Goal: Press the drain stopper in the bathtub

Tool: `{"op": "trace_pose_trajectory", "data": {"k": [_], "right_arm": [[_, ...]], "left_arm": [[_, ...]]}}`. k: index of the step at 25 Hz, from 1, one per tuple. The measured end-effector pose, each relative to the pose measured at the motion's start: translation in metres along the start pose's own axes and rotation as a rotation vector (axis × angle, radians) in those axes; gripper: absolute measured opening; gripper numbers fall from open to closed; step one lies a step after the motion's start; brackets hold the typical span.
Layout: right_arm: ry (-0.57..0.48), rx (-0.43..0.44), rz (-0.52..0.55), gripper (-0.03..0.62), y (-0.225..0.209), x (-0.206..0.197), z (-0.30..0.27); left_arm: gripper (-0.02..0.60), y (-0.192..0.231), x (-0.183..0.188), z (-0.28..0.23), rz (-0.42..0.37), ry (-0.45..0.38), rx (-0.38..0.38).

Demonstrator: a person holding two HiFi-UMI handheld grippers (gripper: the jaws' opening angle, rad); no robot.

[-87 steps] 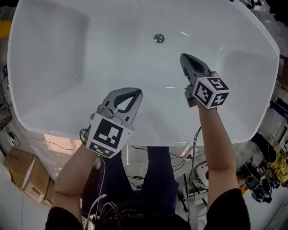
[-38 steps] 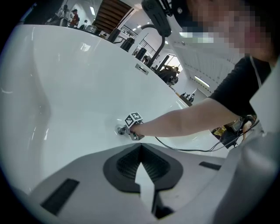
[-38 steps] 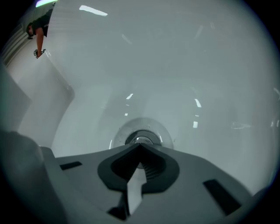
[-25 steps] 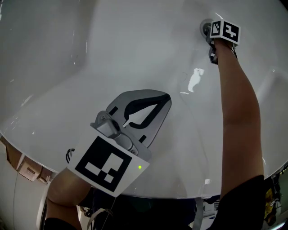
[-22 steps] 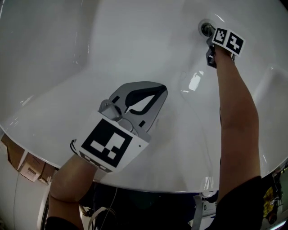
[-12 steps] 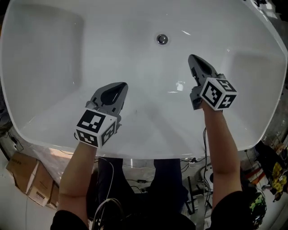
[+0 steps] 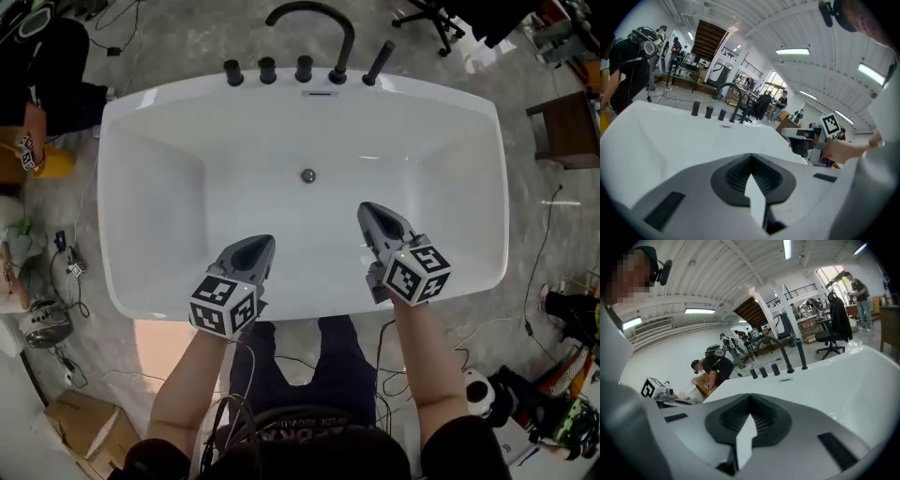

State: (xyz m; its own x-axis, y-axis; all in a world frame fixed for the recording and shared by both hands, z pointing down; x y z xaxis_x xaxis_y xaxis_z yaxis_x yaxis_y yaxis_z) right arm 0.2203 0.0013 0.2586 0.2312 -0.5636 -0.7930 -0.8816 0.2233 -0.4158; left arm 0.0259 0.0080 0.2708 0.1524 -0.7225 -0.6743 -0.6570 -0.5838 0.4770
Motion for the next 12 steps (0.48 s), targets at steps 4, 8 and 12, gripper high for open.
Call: {"op": "trace_pose_trajectory", "data": {"k": [4, 8, 12], "right_arm": [[-0.037, 0.031, 0.018, 0.015, 0.041, 0.028, 0.035], [-0.091, 0.046, 0.043, 0.015, 0.072, 0.050, 0.063], [-0.148, 0.041, 0.061, 0.015, 0.087, 0.066, 0.094]], "left_arm": [[0.003, -0.035, 0.027, 0.032, -0.038, -0.013, 0.005], [0.003, -0.049, 0.045, 0.059, -0.054, -0.020, 0.017], [0.003, -0.068, 0.059, 0.082, -0.085, -0.038, 0.007]]}}
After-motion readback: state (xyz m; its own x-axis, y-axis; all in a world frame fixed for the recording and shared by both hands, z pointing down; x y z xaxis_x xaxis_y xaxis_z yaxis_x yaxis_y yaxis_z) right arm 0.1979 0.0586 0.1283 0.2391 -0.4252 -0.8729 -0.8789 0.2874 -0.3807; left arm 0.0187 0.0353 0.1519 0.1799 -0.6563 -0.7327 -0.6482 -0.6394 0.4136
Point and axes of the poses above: the fingertips, and each gripper's own axes: z backward along the fingers, y to its left, x out of its top, the point moved 2 cm from there along z, backward along the fingers, and after that the axes turned 4 degrees about z, right-handed, at the moved point
